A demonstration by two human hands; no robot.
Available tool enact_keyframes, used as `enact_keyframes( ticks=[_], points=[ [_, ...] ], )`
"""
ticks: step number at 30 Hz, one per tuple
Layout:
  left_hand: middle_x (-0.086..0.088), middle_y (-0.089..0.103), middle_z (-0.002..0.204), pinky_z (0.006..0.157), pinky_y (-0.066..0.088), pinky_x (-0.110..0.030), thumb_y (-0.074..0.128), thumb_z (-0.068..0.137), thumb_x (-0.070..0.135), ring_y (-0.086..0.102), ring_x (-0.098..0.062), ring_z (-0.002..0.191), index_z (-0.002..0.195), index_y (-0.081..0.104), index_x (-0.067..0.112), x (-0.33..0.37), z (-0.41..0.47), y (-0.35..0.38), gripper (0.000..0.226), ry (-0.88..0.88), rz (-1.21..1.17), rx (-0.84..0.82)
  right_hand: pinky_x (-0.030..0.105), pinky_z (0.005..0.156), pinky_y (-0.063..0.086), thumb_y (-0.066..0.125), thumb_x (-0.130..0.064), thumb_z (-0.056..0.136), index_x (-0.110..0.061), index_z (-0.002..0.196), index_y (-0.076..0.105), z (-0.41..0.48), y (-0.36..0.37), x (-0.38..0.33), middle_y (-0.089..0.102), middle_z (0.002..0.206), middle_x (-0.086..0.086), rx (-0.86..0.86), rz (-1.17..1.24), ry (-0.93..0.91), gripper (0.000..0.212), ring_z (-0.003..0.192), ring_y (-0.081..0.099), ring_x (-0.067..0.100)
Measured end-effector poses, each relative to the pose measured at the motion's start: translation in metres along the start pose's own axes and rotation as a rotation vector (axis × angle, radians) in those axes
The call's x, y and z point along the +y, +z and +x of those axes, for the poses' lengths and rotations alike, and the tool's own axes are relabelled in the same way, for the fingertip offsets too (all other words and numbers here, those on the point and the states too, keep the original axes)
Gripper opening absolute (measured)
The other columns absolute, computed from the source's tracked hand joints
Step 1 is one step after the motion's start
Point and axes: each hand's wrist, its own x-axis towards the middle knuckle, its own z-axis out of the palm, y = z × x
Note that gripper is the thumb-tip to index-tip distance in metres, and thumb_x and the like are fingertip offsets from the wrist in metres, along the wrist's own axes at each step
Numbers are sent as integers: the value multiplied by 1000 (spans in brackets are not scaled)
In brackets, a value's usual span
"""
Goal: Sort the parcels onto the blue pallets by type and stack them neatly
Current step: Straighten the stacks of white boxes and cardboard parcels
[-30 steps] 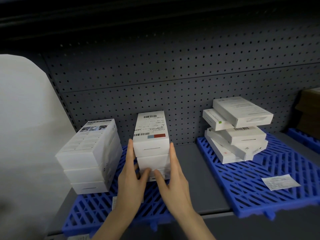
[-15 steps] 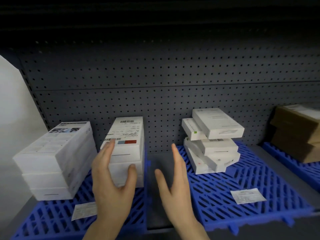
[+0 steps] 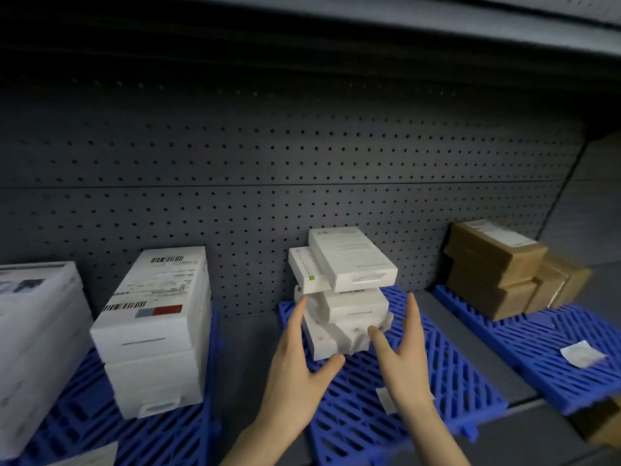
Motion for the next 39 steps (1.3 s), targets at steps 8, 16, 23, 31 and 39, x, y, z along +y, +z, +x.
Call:
enact_keyframes(
  ticks=[8, 16, 23, 31, 39],
  points=[
    [28, 23, 148, 107, 36, -23, 76, 78, 31, 31, 2, 136, 135, -2, 65, -14, 7, 29, 102, -61, 20, 4, 42, 110, 37, 63, -31, 89, -49, 146, 1, 15, -1, 11, 18, 157, -15, -172, 28, 51, 85, 141, 28, 12],
    [16, 41, 144, 100, 46, -24, 73, 82, 21, 43, -1, 128, 146, 8, 47, -10, 11, 47, 95, -121, 143, 133, 37, 107, 42, 63, -32, 89, -60, 132, 8, 18, -10, 21, 41, 145, -14, -254, 46, 12, 76, 130, 44, 10],
    [23, 44, 131, 96, 43, -18, 60, 91, 10, 50, -3, 122, 140, 6, 54, 6, 0, 54, 85, -186, 186, 242, 9, 85, 45, 65, -23, 89, -34, 143, 29, 28, -29, 27, 45, 110, -35, -422, 64, -30, 66, 107, 54, -2],
    [28, 46, 128, 79, 42, 0, 56, 93, 6, 53, 13, 104, 145, 15, 45, 16, -26, 56, 77, -238, 222, 307, 5, 74, 48, 65, -12, 88, -36, 136, 40, 23, -48, 31, 56, 119, -20, -598, 180, 2, 59, 102, 54, -11],
    [24, 50, 136, 102, 42, -22, 58, 88, 0, 44, 5, 127, 140, 26, 49, 14, -27, 50, 79, -178, 223, 339, 11, 91, 44, 62, -13, 90, -44, 130, 44, 12, -50, 32, 49, 127, -31, -584, 147, -120, 53, 115, 49, -10]
  ],
)
